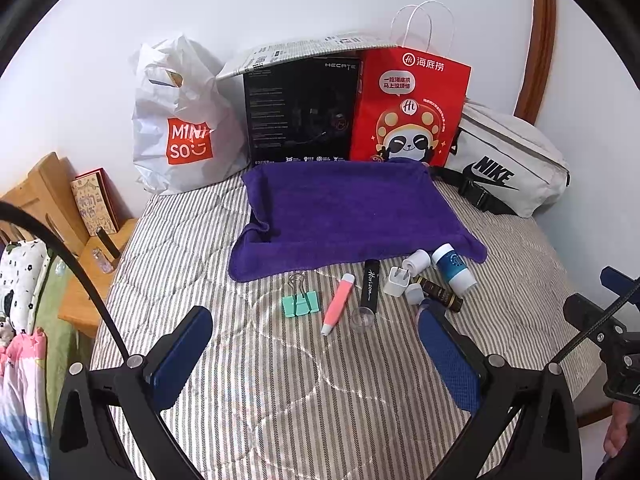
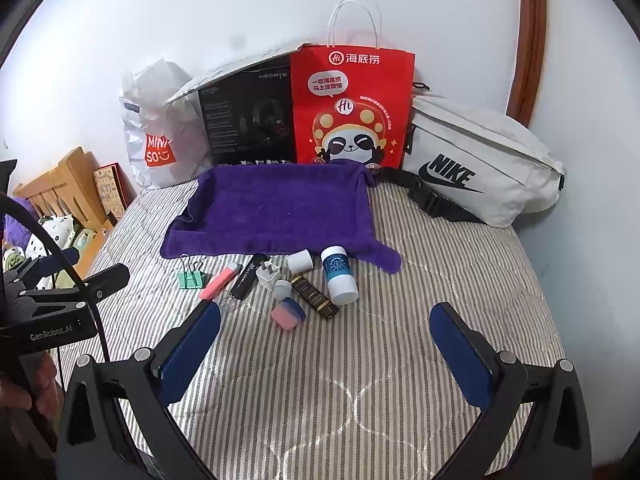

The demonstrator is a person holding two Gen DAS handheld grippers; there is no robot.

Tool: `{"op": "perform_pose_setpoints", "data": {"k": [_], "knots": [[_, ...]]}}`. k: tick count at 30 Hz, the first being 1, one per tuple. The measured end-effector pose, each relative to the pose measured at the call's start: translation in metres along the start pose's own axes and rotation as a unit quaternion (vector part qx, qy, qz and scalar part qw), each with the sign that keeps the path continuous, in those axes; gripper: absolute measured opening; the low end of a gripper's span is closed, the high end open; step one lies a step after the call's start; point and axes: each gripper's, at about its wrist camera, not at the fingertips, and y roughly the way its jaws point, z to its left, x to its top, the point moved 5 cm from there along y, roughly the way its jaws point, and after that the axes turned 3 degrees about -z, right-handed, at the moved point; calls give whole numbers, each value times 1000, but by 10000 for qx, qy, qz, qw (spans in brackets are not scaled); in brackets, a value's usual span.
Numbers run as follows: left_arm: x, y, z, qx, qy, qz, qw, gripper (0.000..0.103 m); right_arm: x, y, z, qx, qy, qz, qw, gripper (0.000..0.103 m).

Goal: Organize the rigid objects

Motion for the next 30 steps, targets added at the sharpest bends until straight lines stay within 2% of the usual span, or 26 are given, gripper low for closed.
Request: {"op": "perform_pose_setpoints", "data": {"k": [30], "knots": [[1, 7, -7, 28, 188, 40, 9998, 103, 0, 3, -13, -38, 154, -2, 9999, 103]]}}
